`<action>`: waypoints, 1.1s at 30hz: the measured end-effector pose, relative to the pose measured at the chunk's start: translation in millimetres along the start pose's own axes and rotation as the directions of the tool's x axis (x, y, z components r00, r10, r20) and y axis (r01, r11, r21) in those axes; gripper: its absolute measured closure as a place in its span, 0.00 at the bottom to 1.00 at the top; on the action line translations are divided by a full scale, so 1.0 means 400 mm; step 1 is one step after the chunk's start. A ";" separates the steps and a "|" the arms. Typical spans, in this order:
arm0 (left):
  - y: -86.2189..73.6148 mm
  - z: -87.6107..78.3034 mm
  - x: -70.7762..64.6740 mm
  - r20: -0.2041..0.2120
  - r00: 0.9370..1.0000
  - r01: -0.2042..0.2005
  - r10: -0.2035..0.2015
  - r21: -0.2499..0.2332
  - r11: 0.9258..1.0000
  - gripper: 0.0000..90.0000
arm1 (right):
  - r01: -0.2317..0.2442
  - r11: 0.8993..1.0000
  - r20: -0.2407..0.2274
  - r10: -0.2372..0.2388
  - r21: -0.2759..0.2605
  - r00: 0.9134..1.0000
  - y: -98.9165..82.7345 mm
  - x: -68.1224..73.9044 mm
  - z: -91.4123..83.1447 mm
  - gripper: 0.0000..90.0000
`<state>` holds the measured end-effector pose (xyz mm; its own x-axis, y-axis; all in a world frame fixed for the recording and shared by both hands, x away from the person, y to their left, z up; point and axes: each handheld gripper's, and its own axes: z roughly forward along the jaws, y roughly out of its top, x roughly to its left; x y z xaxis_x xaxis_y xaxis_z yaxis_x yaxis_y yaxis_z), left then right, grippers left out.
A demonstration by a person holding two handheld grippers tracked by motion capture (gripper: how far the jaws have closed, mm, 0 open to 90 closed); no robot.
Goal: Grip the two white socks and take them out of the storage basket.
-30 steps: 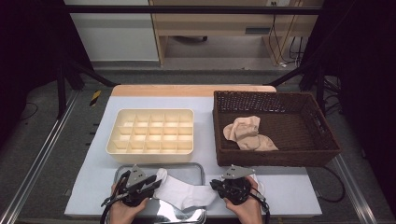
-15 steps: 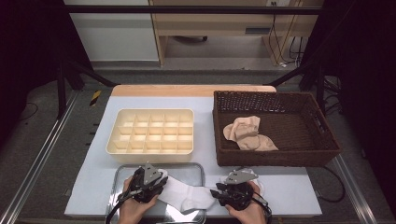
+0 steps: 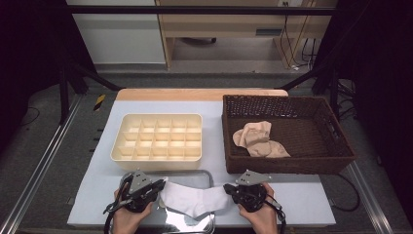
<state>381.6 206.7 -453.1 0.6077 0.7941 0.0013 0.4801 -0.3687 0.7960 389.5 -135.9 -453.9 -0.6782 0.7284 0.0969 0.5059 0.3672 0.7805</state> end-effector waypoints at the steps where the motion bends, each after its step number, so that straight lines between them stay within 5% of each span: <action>1: -0.007 -0.001 0.001 -0.004 1.000 -0.003 0.003 0.010 1.000 0.93 | 0.003 1.000 0.004 -0.003 0.002 1.000 0.003 -0.002 0.003 0.98; 7: -0.036 -0.013 0.009 -0.026 1.000 -0.003 0.004 0.039 0.999 0.78 | 0.014 0.999 0.020 -0.015 0.039 1.000 -0.003 -0.007 0.050 0.90; 11: -0.027 -0.029 0.015 -0.041 0.999 0.034 -0.035 -0.005 0.999 0.67 | -0.024 0.999 0.013 0.024 -0.031 1.000 -0.001 -0.017 0.012 0.85; 16: 0.007 -0.021 0.007 -0.079 0.996 0.038 -0.039 -0.019 0.999 0.55 | -0.057 0.997 0.038 0.059 -0.046 0.998 -0.016 -0.030 -0.026 0.80; 24: -0.018 0.005 0.038 -0.114 0.991 0.078 -0.069 0.074 0.994 0.59 | -0.091 0.996 -0.001 0.092 0.011 0.996 -0.045 -0.025 0.004 0.73; 33: -0.058 -0.011 0.042 -0.090 0.994 0.072 -0.062 0.109 0.991 0.74 | -0.048 0.995 -0.017 0.050 0.084 0.999 -0.047 -0.002 0.036 0.96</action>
<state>377.8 230.6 -468.9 0.5177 0.8555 0.0061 0.5886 -0.3614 0.7231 388.0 -135.1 -477.6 -0.6610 0.7360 0.1462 0.5810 0.3788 0.7204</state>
